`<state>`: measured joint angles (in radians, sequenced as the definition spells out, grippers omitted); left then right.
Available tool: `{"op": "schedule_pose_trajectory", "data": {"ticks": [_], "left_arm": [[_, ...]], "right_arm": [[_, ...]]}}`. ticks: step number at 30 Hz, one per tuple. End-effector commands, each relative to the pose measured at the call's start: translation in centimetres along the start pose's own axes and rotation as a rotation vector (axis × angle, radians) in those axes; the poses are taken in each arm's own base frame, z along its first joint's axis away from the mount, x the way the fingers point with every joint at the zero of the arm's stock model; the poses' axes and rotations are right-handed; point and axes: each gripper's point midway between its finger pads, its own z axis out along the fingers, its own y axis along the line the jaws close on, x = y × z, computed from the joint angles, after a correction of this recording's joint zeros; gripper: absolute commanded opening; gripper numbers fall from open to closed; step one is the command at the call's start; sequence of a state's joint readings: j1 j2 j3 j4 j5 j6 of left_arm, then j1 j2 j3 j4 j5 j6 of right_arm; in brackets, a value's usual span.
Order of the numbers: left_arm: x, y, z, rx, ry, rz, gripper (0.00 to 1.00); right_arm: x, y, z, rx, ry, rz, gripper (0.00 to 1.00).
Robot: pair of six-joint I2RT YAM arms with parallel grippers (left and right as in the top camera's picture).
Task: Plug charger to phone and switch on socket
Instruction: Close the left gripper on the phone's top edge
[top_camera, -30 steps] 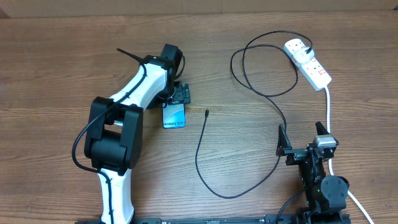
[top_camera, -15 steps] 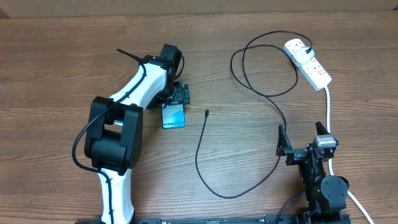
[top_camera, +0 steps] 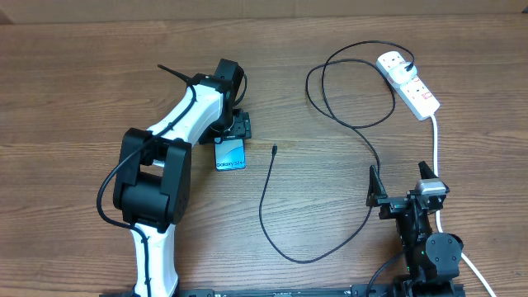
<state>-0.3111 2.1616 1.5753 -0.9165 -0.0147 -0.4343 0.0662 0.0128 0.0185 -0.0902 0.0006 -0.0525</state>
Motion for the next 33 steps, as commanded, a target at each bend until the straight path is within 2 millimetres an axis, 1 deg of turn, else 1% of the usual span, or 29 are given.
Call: {"op": "schedule_pose_trajectory", "data": {"ticks": [1, 6, 10, 24, 28, 33], "left_arm": [[0.7, 0.0, 1.2, -0.013, 0.029, 0.017, 0.8], [0.7, 0.1, 1.2, -0.017, 0.029, 0.017, 0.78], [0.7, 0.1, 1.2, -0.018, 0.028, 0.013, 0.73], [0.5, 0.4, 0.9, -0.029, 0.029, 0.01, 0.74], [0.4, 0.3, 0.0, -0.028, 0.037, 0.01, 0.74], [-0.2, -0.3, -2.2, -0.012, 0.044, 0.002, 0.73]], "right_arm": [[0.1, -0.1, 0.0, 0.004, -0.006, -0.002, 1.0], [0.1, -0.1, 0.0, 0.004, -0.006, -0.002, 1.0], [0.1, -0.1, 0.0, 0.004, -0.006, -0.002, 1.0], [0.1, -0.1, 0.0, 0.004, -0.006, -0.002, 1.0], [0.1, -0.1, 0.0, 0.004, -0.006, -0.002, 1.0], [0.1, -0.1, 0.0, 0.004, -0.006, -0.002, 1.0]]}}
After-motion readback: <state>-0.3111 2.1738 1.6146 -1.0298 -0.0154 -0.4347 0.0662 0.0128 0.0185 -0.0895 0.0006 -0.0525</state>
